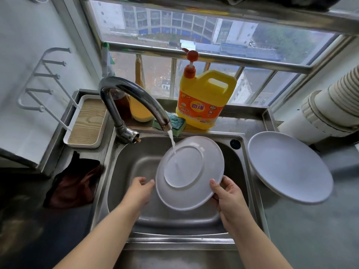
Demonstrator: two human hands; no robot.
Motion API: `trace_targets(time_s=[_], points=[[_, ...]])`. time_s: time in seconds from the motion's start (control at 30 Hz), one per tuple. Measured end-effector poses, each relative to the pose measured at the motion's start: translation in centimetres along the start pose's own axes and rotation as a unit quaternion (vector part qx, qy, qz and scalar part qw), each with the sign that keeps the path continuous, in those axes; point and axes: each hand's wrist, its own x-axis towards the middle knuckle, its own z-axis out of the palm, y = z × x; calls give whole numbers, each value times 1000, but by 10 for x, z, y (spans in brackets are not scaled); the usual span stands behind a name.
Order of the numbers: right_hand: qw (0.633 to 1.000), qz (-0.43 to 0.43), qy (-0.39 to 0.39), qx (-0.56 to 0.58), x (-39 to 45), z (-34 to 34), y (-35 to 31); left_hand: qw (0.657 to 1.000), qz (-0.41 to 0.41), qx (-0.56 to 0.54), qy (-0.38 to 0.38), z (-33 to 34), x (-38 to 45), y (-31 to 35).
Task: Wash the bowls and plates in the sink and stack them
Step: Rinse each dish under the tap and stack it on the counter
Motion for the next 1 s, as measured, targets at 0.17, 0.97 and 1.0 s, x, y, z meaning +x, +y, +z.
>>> trace_targets(time_s=[0.17, 0.97, 1.0], points=[[899, -208, 0, -386, -3, -11, -8, 998, 48, 35, -15, 7, -4, 0], [921, -79, 66, -375, 8, -22, 23, 989, 90, -118, -11, -22, -41, 16], [945, -33, 50, -322, 15, -16, 24, 987, 115, -113, 0, -23, -44, 17]])
